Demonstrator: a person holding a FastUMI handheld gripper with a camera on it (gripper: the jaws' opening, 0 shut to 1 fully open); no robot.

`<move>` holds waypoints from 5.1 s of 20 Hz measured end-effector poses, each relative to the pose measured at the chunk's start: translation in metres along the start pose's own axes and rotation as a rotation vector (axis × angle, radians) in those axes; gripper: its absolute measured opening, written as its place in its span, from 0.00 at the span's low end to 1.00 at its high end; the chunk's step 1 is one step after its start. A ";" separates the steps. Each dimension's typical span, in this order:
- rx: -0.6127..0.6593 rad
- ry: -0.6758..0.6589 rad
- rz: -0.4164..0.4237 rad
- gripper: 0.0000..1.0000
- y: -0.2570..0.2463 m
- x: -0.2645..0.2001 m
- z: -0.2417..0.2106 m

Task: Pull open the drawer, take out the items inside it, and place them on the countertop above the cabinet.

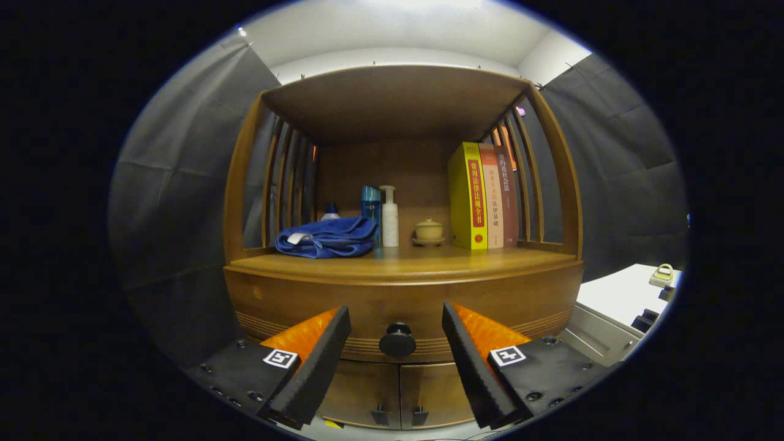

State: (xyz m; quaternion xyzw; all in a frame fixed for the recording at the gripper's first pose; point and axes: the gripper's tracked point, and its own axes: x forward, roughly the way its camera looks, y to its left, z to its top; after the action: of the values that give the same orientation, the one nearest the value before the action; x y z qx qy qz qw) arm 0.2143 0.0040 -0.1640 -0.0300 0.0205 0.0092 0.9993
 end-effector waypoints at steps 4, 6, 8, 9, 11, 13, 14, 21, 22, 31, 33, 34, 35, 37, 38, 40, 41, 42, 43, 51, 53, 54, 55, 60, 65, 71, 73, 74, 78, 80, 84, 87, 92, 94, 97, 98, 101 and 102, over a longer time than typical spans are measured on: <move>-0.043 0.056 -0.015 0.99 -0.005 0.023 -0.033; -0.036 0.081 -0.005 0.98 -0.002 0.031 -0.044; -0.025 0.091 -0.009 0.97 -0.003 0.037 -0.049; -0.012 0.095 -0.014 0.91 -0.004 0.039 -0.050; 0.007 0.095 -0.022 0.80 -0.007 0.042 -0.050; 0.015 0.090 -0.017 0.71 -0.005 0.041 -0.050; 0.004 0.089 -0.015 0.67 -0.004 0.041 -0.051; 0.012 0.116 -0.032 0.41 -0.004 0.039 -0.052; 0.006 0.123 -0.035 0.41 -0.004 0.036 -0.051; 0.081 0.140 -0.052 0.37 0.000 -0.036 -0.050; 0.084 0.144 -0.055 0.37 0.001 -0.049 -0.050; 0.089 0.148 -0.055 0.37 0.001 -0.055 -0.049; 0.091 0.154 -0.052 0.37 0.001 -0.060 -0.049; 0.090 0.159 -0.047 0.37 0.002 -0.069 -0.049; 0.092 0.162 -0.048 0.37 0.002 -0.075 -0.049; 0.098 0.174 -0.050 0.37 0.003 -0.086 -0.050; 0.102 0.178 -0.050 0.37 0.003 -0.091 -0.050; 0.102 0.180 -0.050 0.37 0.003 -0.096 -0.049; 0.096 0.181 -0.049 0.37 0.003 -0.100 -0.048; 0.081 0.204 -0.042 0.37 0.004 -0.115 -0.061; 0.069 0.191 -0.041 0.39 0.004 -0.114 -0.061; 0.065 0.187 -0.039 0.41 0.004 -0.115 -0.060; 0.064 0.186 -0.037 0.44 0.004 -0.114 -0.061; 0.099 0.201 -0.028 0.55 0.004 -0.119 -0.060; 0.157 0.096 0.007 0.72 0.004 -0.141 0.000; -0.449 -0.017 -0.032 0.84 -0.010 -0.111 0.095; -0.436 -0.012 0.050 0.87 0.018 -0.094 0.093; -0.410 -0.015 0.053 0.88 0.023 -0.088 0.095; -0.339 -0.062 -0.043 0.91 -0.010 -0.044 0.123; -0.260 -0.067 -0.095 0.91 -0.036 -0.025 0.139; -0.196 -0.068 -0.152 0.91 -0.080 -0.004 0.184; 0.002 0.006 -0.117 0.90 -0.076 0.015 0.201; 0.015 0.379 0.015 0.89 -0.027 0.035 0.104; 0.038 0.517 0.037 0.89 -0.012 0.032 0.058; 0.044 0.707 0.035 0.90 -0.008 0.027 0.009; 0.053 0.756 0.025 0.90 -0.009 0.027 -0.003; 0.057 0.905 0.037 0.90 -0.003 0.022 -0.034; 0.045 0.935 0.036 0.90 -0.004 0.020 -0.043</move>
State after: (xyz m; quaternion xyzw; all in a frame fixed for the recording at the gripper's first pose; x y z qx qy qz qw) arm 0.2326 -0.0027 -0.2074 -0.0087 0.4694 0.0115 0.8829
